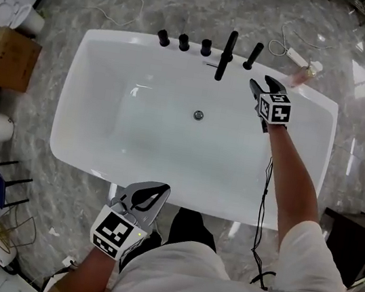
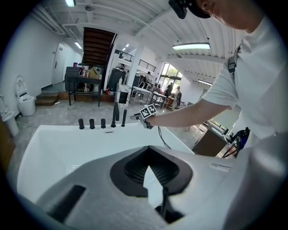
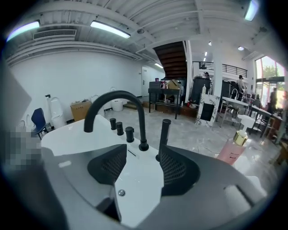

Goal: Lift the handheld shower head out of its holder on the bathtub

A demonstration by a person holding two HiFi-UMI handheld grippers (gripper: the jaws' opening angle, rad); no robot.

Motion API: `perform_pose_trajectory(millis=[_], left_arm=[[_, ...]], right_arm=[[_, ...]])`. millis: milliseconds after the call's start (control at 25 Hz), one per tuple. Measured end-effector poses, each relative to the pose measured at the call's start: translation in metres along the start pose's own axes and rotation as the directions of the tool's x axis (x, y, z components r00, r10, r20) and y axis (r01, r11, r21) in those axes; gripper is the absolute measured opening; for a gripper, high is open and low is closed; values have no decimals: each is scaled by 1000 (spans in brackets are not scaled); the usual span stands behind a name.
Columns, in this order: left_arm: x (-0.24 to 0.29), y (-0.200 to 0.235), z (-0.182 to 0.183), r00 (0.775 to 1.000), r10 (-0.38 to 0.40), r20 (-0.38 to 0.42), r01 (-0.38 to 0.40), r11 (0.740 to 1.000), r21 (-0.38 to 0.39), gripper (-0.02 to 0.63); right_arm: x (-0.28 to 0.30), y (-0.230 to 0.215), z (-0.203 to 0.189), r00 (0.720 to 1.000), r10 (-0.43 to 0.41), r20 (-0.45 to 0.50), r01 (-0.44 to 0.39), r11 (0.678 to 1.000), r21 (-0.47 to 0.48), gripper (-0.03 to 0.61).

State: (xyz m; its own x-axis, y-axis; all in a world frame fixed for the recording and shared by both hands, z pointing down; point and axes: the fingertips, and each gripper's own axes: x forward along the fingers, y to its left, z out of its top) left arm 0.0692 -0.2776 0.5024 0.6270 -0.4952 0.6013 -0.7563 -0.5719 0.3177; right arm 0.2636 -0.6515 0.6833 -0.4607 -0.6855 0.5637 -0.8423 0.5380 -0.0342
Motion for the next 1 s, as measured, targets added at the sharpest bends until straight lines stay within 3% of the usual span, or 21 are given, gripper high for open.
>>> perform_pose_trajectory(millis=[440, 880, 1000], left_arm=[[34, 17, -16, 999, -33, -37, 32, 999, -30, 7], [58, 29, -31, 995, -58, -75, 53, 996, -69, 6], [63, 32, -36, 994, -64, -85, 58, 995, -77, 7]], right_arm=[[79, -42, -9, 998, -48, -38, 48, 999, 18, 247], [135, -71, -12, 996, -71, -46, 77, 988, 135, 250], [144, -73, -12, 995, -77, -61, 84, 988, 128, 250]])
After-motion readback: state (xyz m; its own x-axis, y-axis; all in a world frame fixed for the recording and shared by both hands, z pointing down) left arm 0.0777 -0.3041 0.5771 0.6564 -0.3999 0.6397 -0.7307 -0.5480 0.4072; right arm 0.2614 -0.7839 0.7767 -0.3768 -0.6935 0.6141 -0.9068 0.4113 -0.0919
